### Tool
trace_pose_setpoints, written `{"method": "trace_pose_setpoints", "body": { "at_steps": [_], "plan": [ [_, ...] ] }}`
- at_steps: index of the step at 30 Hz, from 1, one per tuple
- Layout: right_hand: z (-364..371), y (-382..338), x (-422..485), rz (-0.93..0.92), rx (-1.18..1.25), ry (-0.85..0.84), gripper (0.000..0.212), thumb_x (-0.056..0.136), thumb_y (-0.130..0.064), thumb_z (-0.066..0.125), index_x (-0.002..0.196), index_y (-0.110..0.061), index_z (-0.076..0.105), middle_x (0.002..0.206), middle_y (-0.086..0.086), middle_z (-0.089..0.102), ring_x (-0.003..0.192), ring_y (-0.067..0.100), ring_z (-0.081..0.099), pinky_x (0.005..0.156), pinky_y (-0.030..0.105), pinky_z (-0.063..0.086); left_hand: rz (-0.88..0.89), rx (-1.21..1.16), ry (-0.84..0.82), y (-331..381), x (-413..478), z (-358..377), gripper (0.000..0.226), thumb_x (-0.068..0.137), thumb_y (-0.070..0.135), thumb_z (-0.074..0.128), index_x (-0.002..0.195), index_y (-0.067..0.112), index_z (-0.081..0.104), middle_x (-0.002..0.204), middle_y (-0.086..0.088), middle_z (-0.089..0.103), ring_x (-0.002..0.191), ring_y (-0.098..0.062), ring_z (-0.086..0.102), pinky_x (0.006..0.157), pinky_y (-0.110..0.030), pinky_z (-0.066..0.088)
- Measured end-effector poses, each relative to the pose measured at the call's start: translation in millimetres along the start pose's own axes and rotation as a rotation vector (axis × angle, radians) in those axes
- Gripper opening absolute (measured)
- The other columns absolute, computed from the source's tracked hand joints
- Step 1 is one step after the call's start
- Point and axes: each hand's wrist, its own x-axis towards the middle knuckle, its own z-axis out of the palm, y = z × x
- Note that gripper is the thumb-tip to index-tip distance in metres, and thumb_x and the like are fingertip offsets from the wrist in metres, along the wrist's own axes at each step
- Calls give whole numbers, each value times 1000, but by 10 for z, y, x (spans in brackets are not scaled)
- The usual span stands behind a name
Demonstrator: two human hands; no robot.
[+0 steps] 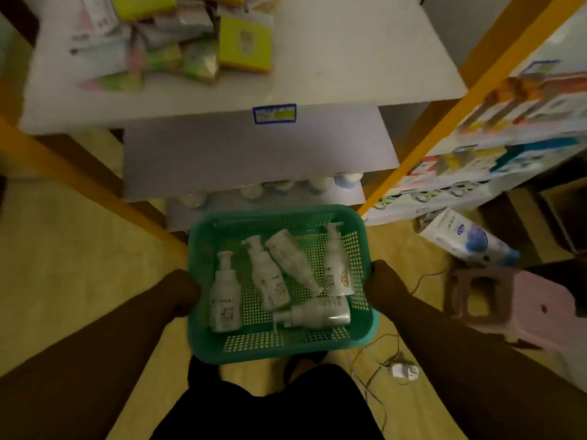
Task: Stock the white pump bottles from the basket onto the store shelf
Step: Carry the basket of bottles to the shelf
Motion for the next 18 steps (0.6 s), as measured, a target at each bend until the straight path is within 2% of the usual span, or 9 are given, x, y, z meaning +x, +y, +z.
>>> {"method": "trace_pose_setpoints", "body": {
  "at_steps": [2, 3, 4, 6, 9, 11, 14, 18],
  "plan": [
    [-21, 15, 36, -24, -27, -20, 17, 97, -21, 54, 110, -10, 49, 106, 11, 57, 82, 21, 50, 71, 31, 39, 81, 37, -48, -88, -17, 129, 37, 106, 19, 37, 137, 4, 49, 147, -11, 47, 132, -20, 47, 104, -18, 33],
    [-10, 19, 48, -17, -43, -38, 18, 97, -20, 55, 110, -10, 49, 105, 11, 56, 82, 21, 50, 71, 32, 39, 33, 16, -62, -145, -29, 231, 35, 105, 19, 38, 133, 3, 53, 142, -13, 51, 127, -21, 51, 102, -21, 37],
    [22, 24, 56, -24, -65, -53, 20, 97, -19, 55, 113, -8, 49, 104, 10, 54, 83, 21, 49, 71, 32, 39, -23, -80, -40, -198, -36, 292, 33, 104, 19, 42, 126, 0, 57, 132, -14, 57, 116, -22, 56, 95, -24, 43],
    [86, 8, 67, -19, -89, -84, 26, 94, -16, 56, 118, -5, 51, 103, 8, 52, 86, 23, 50, 72, 32, 39, -6, -122, -38, -271, -80, 380, 30, 100, 20, 49, 113, -3, 62, 119, -16, 63, 96, -21, 58, 79, -25, 45],
    [252, -25, 44, -24, -117, -108, 29, 91, -15, 60, 116, -4, 54, 107, 8, 56, 88, 24, 51, 74, 34, 40, -54, -269, 4, -447, -53, 475, 30, 97, 14, 50, 118, -7, 60, 120, -23, 64, 99, -29, 63, 77, -30, 48],
    [358, -46, -5, -9, -128, -109, 28, 91, -19, 61, 115, -5, 56, 105, 8, 55, 89, 25, 51, 76, 34, 40, -52, -341, 38, -570, -31, 482, 33, 94, 9, 52, 121, -8, 59, 117, -25, 65, 105, -37, 65, 82, -37, 55],
    [564, -44, 10, 14, -138, -100, 27, 89, -20, 59, 110, -3, 63, 106, 14, 63, 86, 26, 57, 74, 34, 43, 40, -419, -1, -726, 37, 429, 28, 91, 6, 55, 111, -11, 64, 115, -30, 64, 106, -44, 63, 81, -40, 53],
    [924, -54, 174, 31, -111, -110, 13, 94, -14, 54, 99, -3, 61, 94, 15, 61, 70, 20, 53, 68, 33, 40, 55, -476, 7, -838, 260, 537, 24, 92, 10, 57, 107, -7, 63, 110, -23, 63, 102, -39, 63, 82, -43, 55]
  ]
}}
